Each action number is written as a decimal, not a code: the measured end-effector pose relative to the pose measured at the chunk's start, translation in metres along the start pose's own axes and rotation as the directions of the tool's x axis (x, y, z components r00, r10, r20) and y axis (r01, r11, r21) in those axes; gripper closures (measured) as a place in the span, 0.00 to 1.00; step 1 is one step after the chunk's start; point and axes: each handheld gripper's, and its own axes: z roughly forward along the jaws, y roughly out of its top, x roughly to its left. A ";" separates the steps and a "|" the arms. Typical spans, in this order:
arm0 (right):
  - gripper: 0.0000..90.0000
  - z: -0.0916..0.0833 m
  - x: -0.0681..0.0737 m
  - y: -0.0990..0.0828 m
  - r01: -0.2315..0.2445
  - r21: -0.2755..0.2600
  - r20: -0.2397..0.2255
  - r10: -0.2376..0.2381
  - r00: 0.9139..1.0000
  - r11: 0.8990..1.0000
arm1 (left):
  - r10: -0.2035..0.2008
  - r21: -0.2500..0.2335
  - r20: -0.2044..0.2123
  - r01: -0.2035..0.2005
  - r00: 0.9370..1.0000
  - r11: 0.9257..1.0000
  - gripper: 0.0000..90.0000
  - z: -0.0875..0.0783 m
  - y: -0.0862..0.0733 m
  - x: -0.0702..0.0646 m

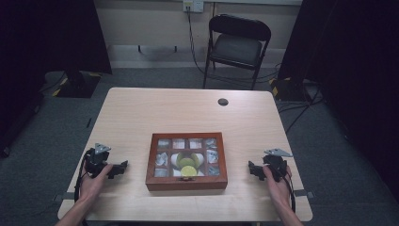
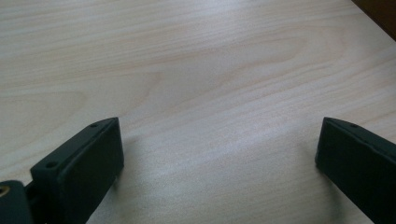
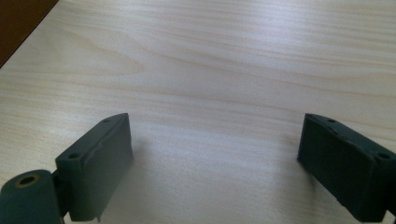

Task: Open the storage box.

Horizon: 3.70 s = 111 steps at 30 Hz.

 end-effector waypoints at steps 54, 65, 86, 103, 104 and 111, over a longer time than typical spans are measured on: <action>0.10 0.000 -0.002 0.000 0.080 -0.004 -0.085 -0.080 0.993 0.997 | 0.194 -0.148 0.458 -0.141 0.867 0.979 0.46 -0.066 0.032 -0.071; 0.10 0.000 -0.002 0.000 0.080 -0.004 -0.085 -0.080 0.993 0.997 | 0.297 -0.171 0.542 -0.242 0.786 0.955 0.54 -0.071 0.043 -0.111; 0.10 0.000 -0.002 0.000 0.086 -0.005 -0.090 -0.086 0.992 0.996 | 0.389 -0.221 0.702 -0.336 0.597 0.915 0.76 -0.049 0.080 -0.188; 0.10 0.001 -0.002 0.001 0.090 -0.005 -0.094 -0.090 0.991 0.996 | 0.408 -0.196 0.708 -0.394 0.577 0.898 0.85 -0.027 0.070 -0.187; 0.10 0.001 -0.002 0.001 0.090 -0.005 -0.094 -0.090 0.991 0.996 | 0.408 -0.196 0.708 -0.395 0.576 0.897 0.83 -0.027 0.070 -0.187; 0.10 0.001 -0.002 0.001 0.090 -0.005 -0.094 -0.090 0.991 0.996 | 0.422 -0.198 0.693 -0.408 0.585 0.891 0.84 -0.026 0.070 -0.187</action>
